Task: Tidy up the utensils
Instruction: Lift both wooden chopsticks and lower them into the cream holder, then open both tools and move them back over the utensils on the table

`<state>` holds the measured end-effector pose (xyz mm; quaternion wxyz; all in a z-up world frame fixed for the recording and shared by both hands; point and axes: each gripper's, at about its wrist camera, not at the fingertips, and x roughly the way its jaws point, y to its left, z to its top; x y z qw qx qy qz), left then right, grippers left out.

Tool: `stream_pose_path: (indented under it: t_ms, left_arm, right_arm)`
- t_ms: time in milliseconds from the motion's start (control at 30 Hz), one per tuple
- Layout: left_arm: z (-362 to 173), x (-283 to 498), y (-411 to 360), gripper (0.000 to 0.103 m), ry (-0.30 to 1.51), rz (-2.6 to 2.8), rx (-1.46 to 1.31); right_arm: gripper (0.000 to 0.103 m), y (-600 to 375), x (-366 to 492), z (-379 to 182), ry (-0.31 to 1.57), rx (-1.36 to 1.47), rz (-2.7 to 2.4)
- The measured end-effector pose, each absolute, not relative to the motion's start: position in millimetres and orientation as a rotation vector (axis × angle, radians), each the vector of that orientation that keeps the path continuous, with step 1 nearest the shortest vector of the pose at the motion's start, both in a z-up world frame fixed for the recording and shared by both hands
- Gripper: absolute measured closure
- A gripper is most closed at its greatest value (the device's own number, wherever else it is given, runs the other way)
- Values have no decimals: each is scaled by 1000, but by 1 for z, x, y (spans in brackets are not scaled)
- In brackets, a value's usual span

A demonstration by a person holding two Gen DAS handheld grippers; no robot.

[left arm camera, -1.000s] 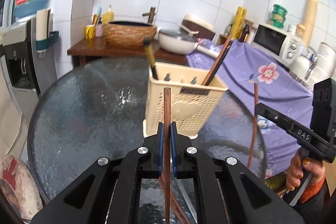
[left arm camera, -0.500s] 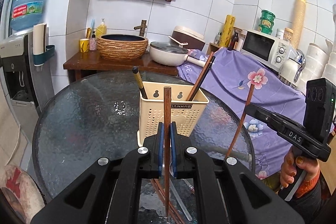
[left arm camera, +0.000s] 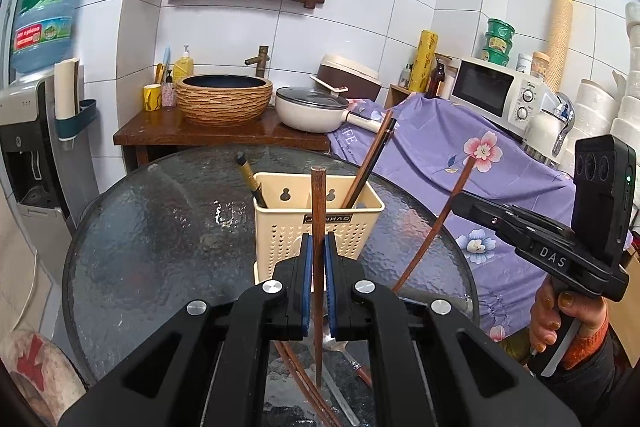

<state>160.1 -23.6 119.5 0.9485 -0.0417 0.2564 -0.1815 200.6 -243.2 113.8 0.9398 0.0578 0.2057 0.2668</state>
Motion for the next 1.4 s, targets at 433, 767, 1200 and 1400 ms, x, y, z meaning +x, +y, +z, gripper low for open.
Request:
stream_pose_path:
  t_ms: [433,767,1200,1400]
  left_arm:
    - [191,179,-30,97,438,-436,-80]
    - [253,219,-30,103,374,-385,-83]
    - [178,237,-17,103,479,-325,-128]
    - [151,232,-14,99,521,-312,-134]
  right_arm:
    - [96,-234,214,184,362,71,598]
    - [96,-214,253,242,333,55,559]
    - [100,-213,288,253,219,97,458]
    - [101,-201,315,230,261,98,427]
